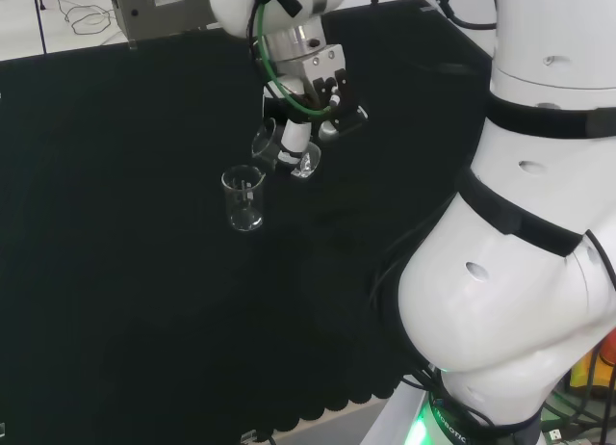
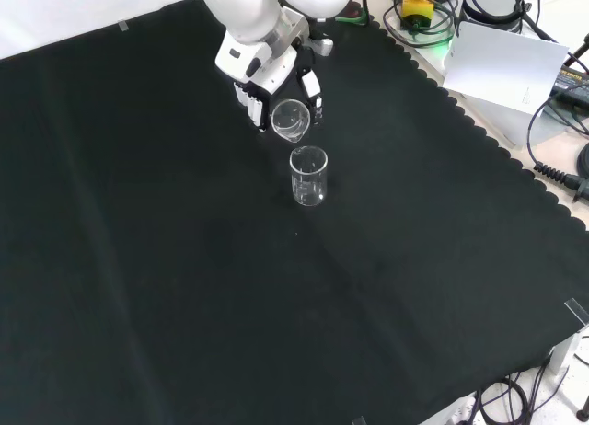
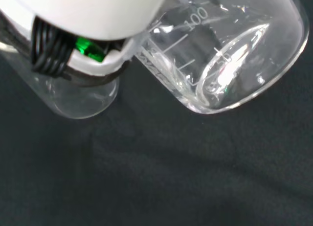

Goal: Pour the water from the handheld beaker into the one on the table.

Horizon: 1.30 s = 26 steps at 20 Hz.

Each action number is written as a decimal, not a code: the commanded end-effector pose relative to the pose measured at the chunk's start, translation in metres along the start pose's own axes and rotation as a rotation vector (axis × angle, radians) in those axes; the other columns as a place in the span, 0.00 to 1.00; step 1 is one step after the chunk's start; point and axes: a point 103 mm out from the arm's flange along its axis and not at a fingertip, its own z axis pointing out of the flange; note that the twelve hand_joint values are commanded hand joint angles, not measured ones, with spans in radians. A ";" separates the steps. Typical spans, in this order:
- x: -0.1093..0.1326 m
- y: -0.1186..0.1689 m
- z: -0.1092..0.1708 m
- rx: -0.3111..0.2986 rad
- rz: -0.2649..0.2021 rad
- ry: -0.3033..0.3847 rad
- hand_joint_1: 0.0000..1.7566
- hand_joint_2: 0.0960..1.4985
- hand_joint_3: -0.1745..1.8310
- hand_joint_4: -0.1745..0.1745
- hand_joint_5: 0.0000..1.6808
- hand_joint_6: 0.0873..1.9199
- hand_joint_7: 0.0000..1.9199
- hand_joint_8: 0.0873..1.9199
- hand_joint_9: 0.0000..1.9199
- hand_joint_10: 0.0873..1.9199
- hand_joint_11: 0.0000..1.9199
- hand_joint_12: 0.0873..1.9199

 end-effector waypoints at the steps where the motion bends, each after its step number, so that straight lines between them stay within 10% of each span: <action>1: 0.011 0.004 -0.002 0.059 0.003 -0.067 0.74 0.33 0.54 0.00 0.69 0.48 0.64 0.46 0.82 0.37 0.61 0.38; 26: 0.041 -0.001 -0.026 0.183 0.069 -0.320 0.74 0.32 0.56 0.00 0.68 0.50 0.63 0.49 0.81 0.41 0.61 0.40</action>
